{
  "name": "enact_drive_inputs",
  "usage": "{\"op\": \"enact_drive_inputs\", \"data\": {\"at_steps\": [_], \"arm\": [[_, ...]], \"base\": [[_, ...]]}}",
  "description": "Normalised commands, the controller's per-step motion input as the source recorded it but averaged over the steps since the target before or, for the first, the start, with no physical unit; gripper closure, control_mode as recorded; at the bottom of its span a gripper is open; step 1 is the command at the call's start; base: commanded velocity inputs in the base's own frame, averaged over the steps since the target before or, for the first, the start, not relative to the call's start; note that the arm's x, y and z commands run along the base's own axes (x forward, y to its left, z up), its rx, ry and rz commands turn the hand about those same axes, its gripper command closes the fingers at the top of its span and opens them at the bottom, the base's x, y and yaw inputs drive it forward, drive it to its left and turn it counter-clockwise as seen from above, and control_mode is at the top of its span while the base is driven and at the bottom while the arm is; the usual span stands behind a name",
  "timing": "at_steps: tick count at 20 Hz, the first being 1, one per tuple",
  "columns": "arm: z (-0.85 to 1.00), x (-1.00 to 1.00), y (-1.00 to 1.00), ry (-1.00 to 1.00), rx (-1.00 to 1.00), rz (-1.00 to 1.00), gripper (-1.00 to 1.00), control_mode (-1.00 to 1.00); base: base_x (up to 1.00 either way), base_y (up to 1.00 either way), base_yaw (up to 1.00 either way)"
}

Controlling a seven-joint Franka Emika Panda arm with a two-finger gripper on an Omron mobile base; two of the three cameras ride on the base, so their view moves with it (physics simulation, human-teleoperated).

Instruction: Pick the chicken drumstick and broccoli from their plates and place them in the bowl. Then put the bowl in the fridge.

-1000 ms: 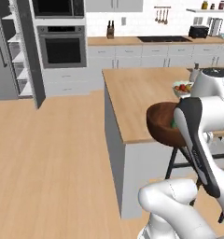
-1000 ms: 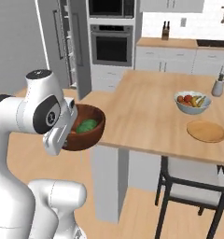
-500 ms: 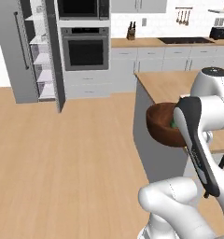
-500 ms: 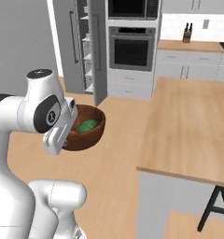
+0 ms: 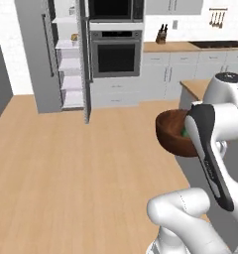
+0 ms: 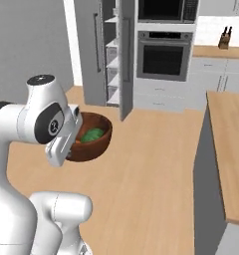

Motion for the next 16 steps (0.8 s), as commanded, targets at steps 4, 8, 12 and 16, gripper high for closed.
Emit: {"op": "enact_drive_inputs", "data": {"at_steps": [4, 8, 12, 16], "arm": [[0.0, 0.0, 0.0, 0.0, 0.0, 0.0, 1.0, 1.0], [0.0, 0.0, 0.0, 0.0, 0.0, 0.0, 1.0, 1.0], [0.0, 0.0, 0.0, 0.0, 0.0, 0.0, 1.0, 1.0], [0.0, 0.0, 0.0, 0.0, 0.0, 0.0, 1.0, 1.0]], "base": [[1.0, 1.0, -0.07], [1.0, 1.0, -0.06], [1.0, 1.0, -0.05], [1.0, 0.95, -0.05]]}}
